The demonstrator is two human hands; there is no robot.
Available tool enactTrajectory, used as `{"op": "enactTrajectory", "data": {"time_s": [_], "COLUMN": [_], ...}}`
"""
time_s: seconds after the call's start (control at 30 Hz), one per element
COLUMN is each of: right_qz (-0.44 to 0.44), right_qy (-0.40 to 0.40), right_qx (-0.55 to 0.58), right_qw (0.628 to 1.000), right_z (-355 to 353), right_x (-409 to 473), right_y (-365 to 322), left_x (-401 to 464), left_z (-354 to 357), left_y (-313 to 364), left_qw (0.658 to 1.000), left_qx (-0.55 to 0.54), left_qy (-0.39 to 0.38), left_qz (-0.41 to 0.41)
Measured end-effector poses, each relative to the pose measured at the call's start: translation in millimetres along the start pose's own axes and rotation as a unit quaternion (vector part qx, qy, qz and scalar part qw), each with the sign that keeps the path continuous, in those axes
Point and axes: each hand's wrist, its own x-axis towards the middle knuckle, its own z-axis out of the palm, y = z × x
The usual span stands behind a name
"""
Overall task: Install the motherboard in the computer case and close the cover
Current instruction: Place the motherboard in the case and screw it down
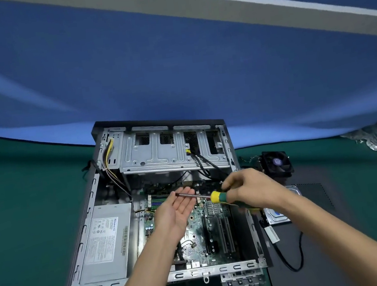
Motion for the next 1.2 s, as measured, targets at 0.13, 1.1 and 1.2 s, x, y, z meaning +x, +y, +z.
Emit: {"op": "enactTrajectory", "data": {"time_s": [0.13, 1.1, 1.2], "right_qz": [-0.039, -0.016, -0.013], "right_qy": [0.098, 0.05, 0.017], "right_qx": [0.164, -0.164, -0.172], "right_qw": [0.981, 0.985, 0.985], "right_z": [5.0, 7.2, 13.9], "right_x": [4.6, -4.8, -4.0], "right_y": [0.5, 29.0, 29.8], "left_x": [8.8, 17.2, 16.1], "left_z": [-8.7, -4.9, -6.2], "left_y": [0.8, -20.1, -25.4], "left_qw": [0.998, 0.768, 0.685], "left_qx": [-0.038, 0.635, 0.719], "left_qy": [0.034, 0.055, 0.066], "left_qz": [-0.024, 0.069, 0.093]}}
